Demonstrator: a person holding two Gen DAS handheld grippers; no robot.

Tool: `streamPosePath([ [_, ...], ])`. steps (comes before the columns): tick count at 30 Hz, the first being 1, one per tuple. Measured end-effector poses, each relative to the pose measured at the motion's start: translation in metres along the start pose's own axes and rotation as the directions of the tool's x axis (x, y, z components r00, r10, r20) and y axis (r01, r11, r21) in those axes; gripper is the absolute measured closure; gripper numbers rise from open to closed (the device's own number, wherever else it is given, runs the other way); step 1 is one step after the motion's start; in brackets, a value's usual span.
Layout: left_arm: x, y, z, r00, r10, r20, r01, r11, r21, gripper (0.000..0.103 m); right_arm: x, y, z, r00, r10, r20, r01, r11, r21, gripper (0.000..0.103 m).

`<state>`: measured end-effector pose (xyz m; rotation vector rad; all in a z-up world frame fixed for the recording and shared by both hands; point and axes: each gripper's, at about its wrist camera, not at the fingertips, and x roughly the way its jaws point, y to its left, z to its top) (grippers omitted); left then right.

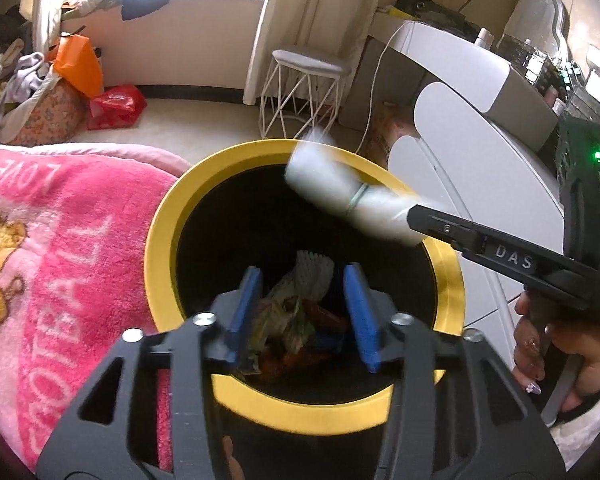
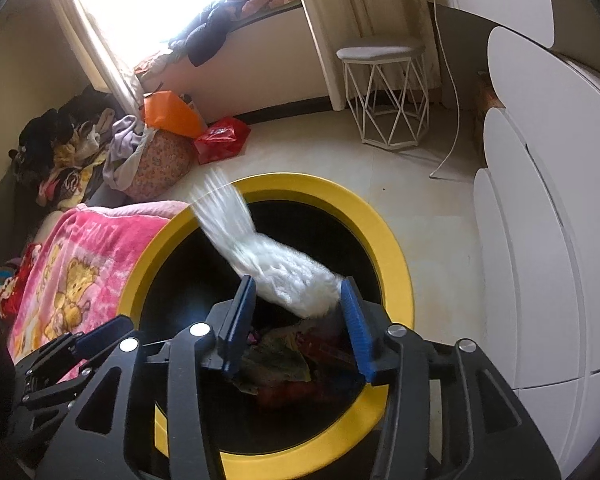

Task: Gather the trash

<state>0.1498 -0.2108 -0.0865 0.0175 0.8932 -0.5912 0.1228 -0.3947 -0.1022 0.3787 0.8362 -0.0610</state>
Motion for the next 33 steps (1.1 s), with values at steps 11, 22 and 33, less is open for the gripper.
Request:
streamPosePath([
  [11, -0.035, 0.013, -0.005, 0.996, 0.062, 0.068, -0.061, 0.998, -0.026, 0.023, -0.025, 0.009, -0.004, 0.998, 0.027, 0.065, -0.025, 0.999, -0.03, 0.03],
  [22, -0.091, 0.037, -0.024, 0.969, 0.159, 0.187, -0.141, 0.984, -0.105, 0.011, -0.059, 0.048, -0.03, 0.975, 0.086, 0.206, -0.056, 0.988, -0.147, 0.007],
  [33, -0.141, 0.053, -0.054, 0.912, 0.279, 0.3, -0.242, 0.958, -0.155, 0.011, -0.092, 0.08, -0.069, 0.895, 0.106, 0.433, 0.005, 0.969, -0.247, 0.006],
])
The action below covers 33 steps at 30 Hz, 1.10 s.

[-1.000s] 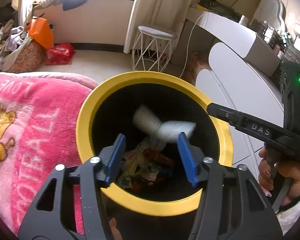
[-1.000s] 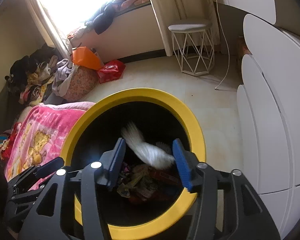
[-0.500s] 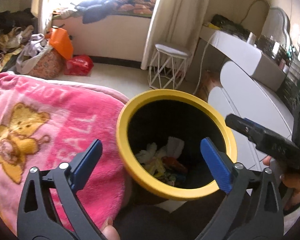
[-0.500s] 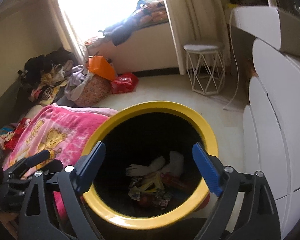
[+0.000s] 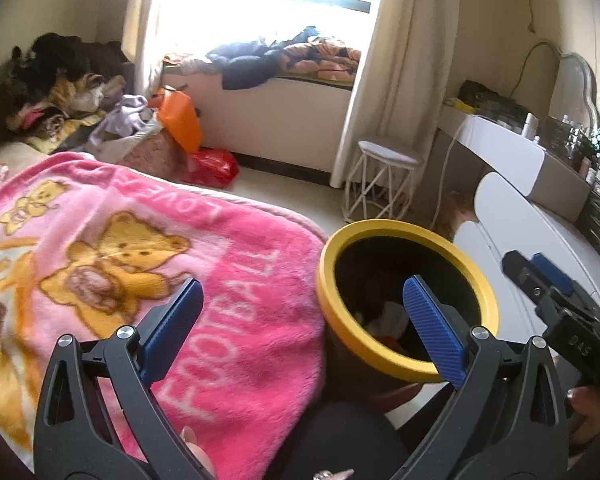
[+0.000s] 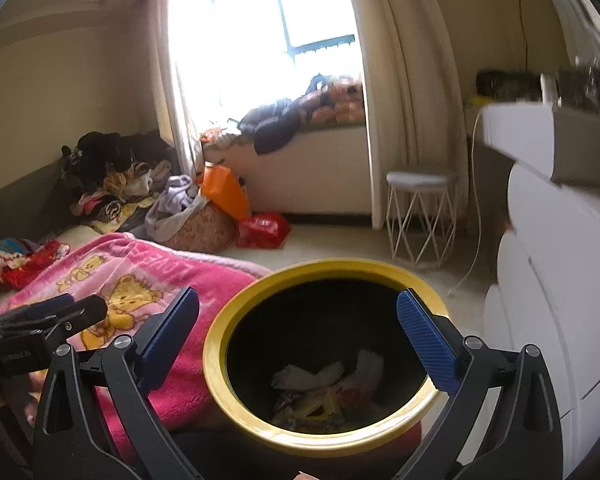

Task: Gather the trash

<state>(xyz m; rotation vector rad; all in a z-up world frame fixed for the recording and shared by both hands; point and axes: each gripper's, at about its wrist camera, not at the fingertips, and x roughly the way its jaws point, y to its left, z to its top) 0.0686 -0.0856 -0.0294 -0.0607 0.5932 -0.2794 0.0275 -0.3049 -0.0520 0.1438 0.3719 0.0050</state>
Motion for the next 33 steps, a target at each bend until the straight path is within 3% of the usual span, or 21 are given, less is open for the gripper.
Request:
streamPosePath([
  [12, -0.027, 0.009, -0.013, 0.996, 0.059, 0.066, -0.057, 0.998, -0.023, 0.011, -0.023, 0.025, -0.019, 0.993, -0.04, 0.115, 0.048, 0.996, -0.069, 0.006],
  [33, -0.03, 0.006, -0.019, 0.994, 0.06, 0.095, -0.058, 0.998, -0.019, 0.011, -0.026, 0.027, -0.029, 0.992, -0.058, 0.114, 0.065, 0.996, -0.062, 0.006],
])
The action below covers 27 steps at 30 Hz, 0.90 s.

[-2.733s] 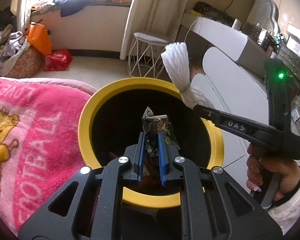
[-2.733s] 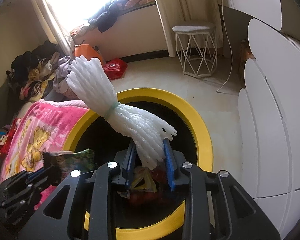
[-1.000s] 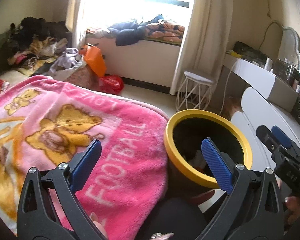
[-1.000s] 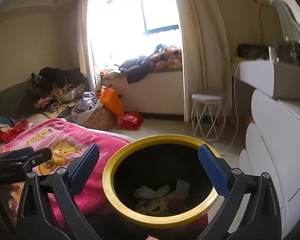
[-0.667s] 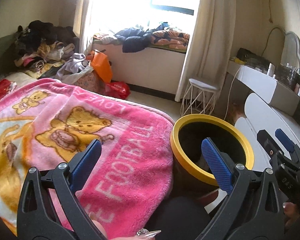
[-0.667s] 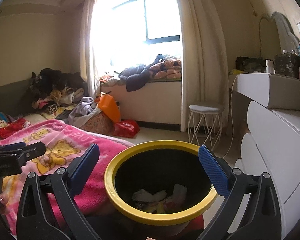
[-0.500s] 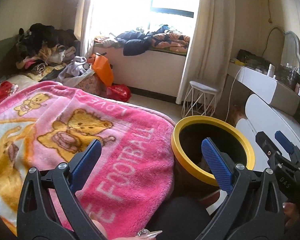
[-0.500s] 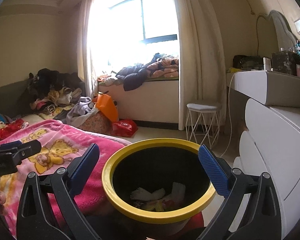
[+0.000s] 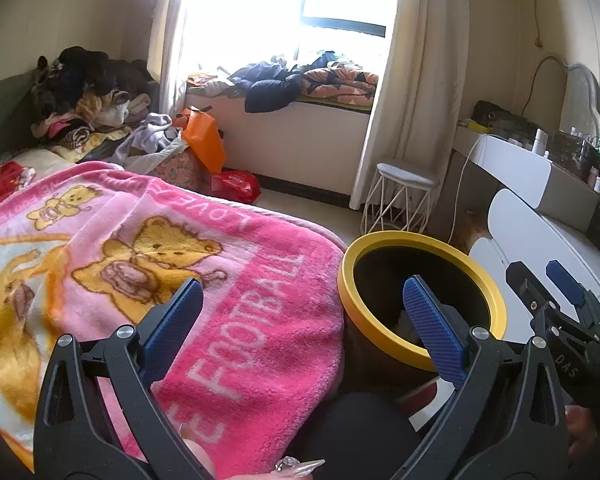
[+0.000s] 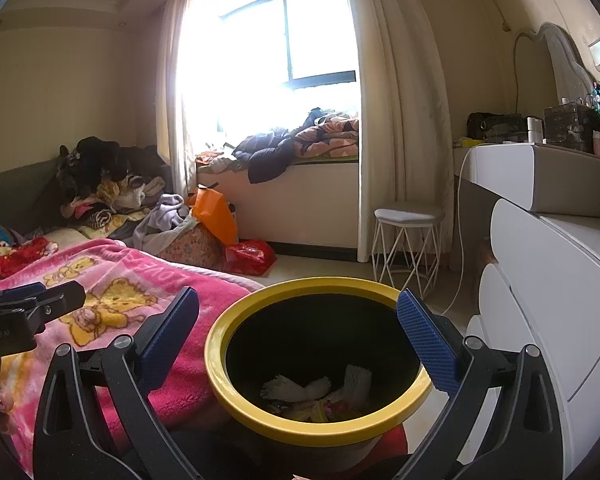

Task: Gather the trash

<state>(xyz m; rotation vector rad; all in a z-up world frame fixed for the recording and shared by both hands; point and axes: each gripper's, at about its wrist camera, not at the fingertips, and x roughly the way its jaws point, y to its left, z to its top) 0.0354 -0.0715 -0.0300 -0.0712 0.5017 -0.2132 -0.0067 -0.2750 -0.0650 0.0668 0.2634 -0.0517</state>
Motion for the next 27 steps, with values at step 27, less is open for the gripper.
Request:
streamPosePath([
  [27, -0.0009, -0.0002, -0.0003, 1.0, 0.005, 0.004, -0.005, 1.0, -0.003, 0.011, 0.0002, -0.0031, 0.0043, 1.0, -0.001, -0.001, 0.001, 1.0, -0.001, 0.006],
])
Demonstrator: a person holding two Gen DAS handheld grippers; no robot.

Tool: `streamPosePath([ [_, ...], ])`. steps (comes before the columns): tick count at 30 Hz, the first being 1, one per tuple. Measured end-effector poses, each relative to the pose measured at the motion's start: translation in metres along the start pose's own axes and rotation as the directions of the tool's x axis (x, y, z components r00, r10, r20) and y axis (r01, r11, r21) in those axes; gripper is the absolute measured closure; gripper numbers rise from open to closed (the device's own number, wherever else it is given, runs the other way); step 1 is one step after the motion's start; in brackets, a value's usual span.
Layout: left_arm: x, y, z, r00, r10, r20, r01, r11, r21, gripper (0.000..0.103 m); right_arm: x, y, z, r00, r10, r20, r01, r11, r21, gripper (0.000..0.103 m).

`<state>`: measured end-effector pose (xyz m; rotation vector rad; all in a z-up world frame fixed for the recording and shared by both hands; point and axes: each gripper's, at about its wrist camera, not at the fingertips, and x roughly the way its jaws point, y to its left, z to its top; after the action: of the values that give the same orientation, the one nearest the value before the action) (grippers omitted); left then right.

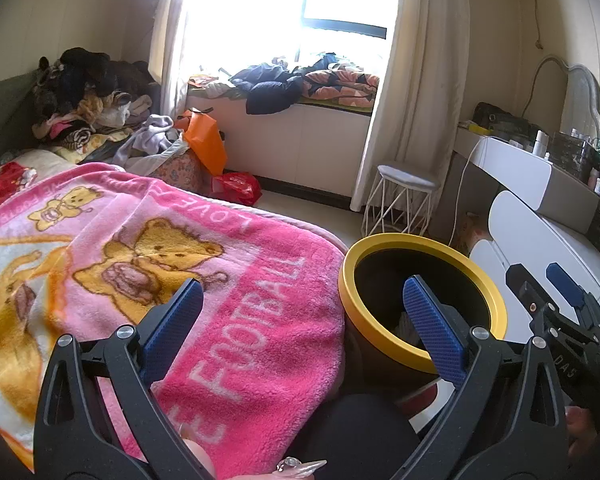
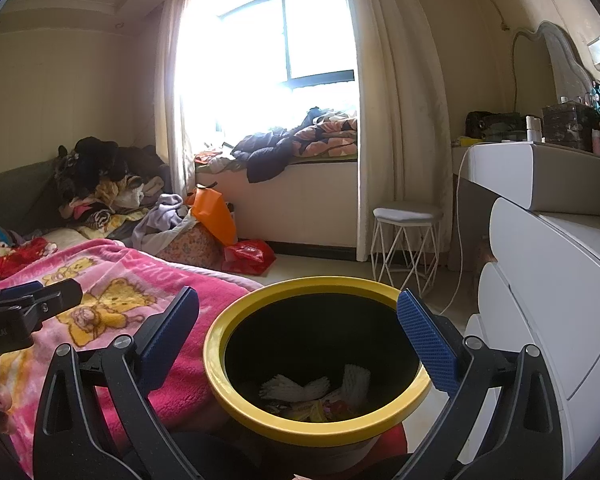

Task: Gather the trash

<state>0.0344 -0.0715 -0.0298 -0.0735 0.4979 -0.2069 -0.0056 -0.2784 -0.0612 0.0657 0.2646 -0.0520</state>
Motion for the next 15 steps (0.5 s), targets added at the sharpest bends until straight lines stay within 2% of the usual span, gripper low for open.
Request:
streamPosePath([
  [15, -0.0001, 0.0, -0.0004, 1.0, 0.001, 0.001, -0.001, 1.0, 0.0, 0.011, 0.0008, -0.001, 0.0001, 1.0, -0.003, 0.001, 0.003, 1.0, 0.002, 0.006],
])
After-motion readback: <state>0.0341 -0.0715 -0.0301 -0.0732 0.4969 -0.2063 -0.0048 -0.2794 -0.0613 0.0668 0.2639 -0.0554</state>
